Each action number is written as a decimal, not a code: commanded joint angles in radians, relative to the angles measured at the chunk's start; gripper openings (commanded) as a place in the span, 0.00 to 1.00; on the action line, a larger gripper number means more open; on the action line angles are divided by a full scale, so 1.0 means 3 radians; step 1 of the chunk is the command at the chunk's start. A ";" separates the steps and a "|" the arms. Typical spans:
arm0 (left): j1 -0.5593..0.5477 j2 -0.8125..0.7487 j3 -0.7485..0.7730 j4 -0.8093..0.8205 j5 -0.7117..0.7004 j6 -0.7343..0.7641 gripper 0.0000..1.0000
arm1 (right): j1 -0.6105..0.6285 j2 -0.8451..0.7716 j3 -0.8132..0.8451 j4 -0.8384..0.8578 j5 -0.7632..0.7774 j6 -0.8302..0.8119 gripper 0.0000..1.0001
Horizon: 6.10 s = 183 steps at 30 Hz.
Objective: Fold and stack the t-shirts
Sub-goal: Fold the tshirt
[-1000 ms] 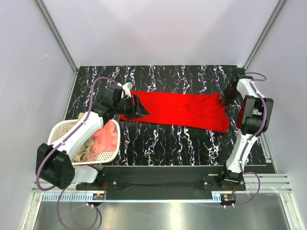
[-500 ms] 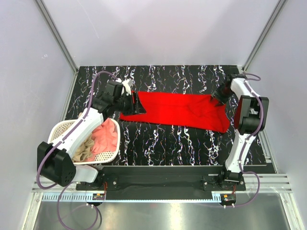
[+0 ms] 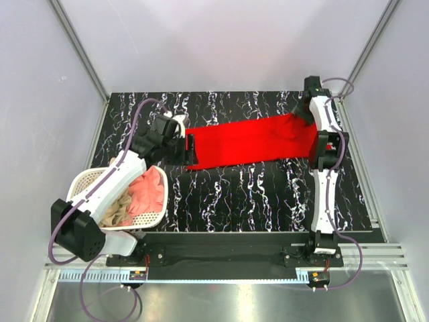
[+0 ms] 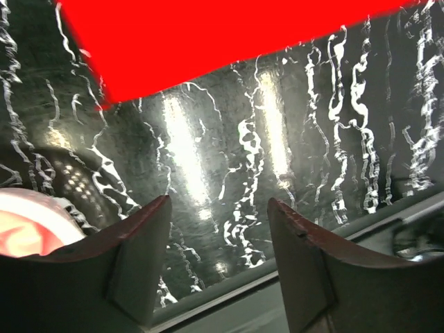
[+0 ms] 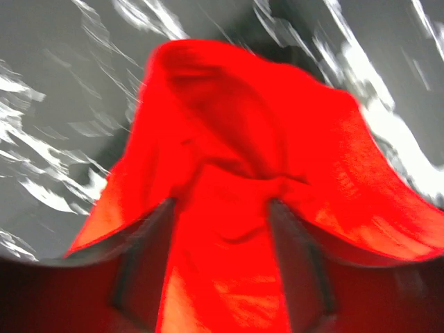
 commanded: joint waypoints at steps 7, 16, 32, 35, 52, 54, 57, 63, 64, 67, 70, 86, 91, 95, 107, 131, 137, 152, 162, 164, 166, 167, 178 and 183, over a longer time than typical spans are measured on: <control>-0.0218 0.0481 0.0577 0.0221 -0.0615 0.0417 0.75 | 0.0154 -0.0187 0.0449 0.0270 -0.0051 -0.0654 0.76; 0.0027 0.0297 0.0881 0.0675 -0.0122 0.0469 0.70 | 0.0936 -0.0777 0.0136 -0.0353 0.0344 -0.0451 0.81; 0.0078 -0.1430 -0.0215 0.0151 -0.0335 0.0004 0.81 | 0.2373 -0.0128 0.0498 -0.0501 -0.0387 0.0190 0.65; 0.0083 -0.1532 -0.0266 0.0150 -0.0157 -0.0093 0.81 | 0.2531 -0.0096 0.0356 -0.0538 -0.0260 0.0098 0.68; 0.0098 -0.1727 -0.0251 0.0166 -0.0054 -0.0135 0.82 | 0.2690 -0.2041 -0.3583 -0.0021 -0.0402 0.0240 0.73; 0.0098 -0.1722 -0.0261 0.0181 -0.0034 -0.0073 0.82 | 0.2695 -0.2416 -0.3837 -0.0087 -0.0372 0.0271 0.74; 0.0098 -0.1707 -0.0302 0.0206 -0.0003 -0.0032 0.82 | 0.2660 -0.2995 -0.3787 -0.0363 -0.0189 0.0317 0.80; 0.0104 -0.1625 -0.0374 0.0314 0.0150 -0.0053 0.81 | 0.1700 -0.3017 -0.2949 -0.0564 0.0094 0.0460 0.92; 0.0104 -0.1604 -0.0358 0.0319 0.0166 -0.0053 0.81 | 0.1547 -0.2940 -0.2766 -0.0533 0.0064 0.0481 0.93; 0.0104 -0.1523 -0.0267 0.0283 0.0202 -0.0002 0.82 | 0.1070 -0.2496 -0.2332 -0.0410 0.0073 0.0517 0.94; 0.0109 -0.1446 -0.0205 0.0197 0.0197 0.0080 0.82 | 0.0799 -0.1827 -0.1582 -0.0568 0.0226 0.0537 0.94; 0.0160 -0.1201 -0.0159 0.0135 0.0099 0.0131 0.82 | 0.0747 -0.0036 0.0013 -0.0502 0.0294 -0.0055 0.93; 0.0211 -0.0996 -0.0144 0.0227 0.0176 0.0142 0.82 | 0.1053 0.0292 0.0471 -0.0364 0.0155 -0.0847 0.92; 0.0272 -0.0812 -0.0133 0.0278 0.0273 0.0137 0.82 | 0.1197 0.0399 0.0631 -0.0058 -0.0289 -0.0818 0.92; 0.0354 -0.0648 -0.0082 0.0268 0.0380 0.0111 0.82 | 0.1561 -0.0125 0.0857 0.0399 -0.0781 -0.0505 0.98; 0.0053 -0.0101 -0.0680 0.0467 0.0897 -0.0242 0.80 | 0.1713 -0.2791 -0.3576 0.0849 -0.2269 0.0210 0.73; 0.0047 0.0164 -0.0767 0.0580 0.0872 -0.0380 0.80 | 0.1903 -0.3097 -0.4255 0.0899 -0.2182 0.0276 0.59; -0.0208 0.0625 -0.1028 0.0723 0.0754 -0.0702 0.75 | 0.1908 -0.3639 -0.5504 0.1248 -0.2080 0.0522 0.52; -0.0341 0.0676 -0.1166 0.0800 0.0626 -0.0799 0.72 | 0.1903 -0.4008 -0.5591 0.0869 -0.1967 0.0716 0.63; -0.0367 0.0691 -0.1182 0.0769 0.0575 -0.0830 0.71 | 0.1908 -0.3967 -0.5622 0.0894 -0.1916 0.0696 0.63; -0.0392 0.0712 -0.1197 0.0728 0.0524 -0.0850 0.70 | 0.1908 -0.3947 -0.5663 0.0940 -0.1900 0.0696 0.62; -0.0413 0.0722 -0.1207 0.0718 0.0514 -0.0871 0.69 | 0.1908 -0.3901 -0.5693 0.0966 -0.1890 0.0686 0.61; -0.0438 0.0824 -0.1360 0.0887 0.0519 -0.0937 0.59 | 0.1903 -0.3635 -0.5832 0.1359 -0.1900 0.0808 0.59; -0.0443 0.0825 -0.1442 0.0953 0.0570 -0.0968 0.49 | 0.1908 -0.3666 -0.5929 0.1421 -0.1824 0.0870 0.57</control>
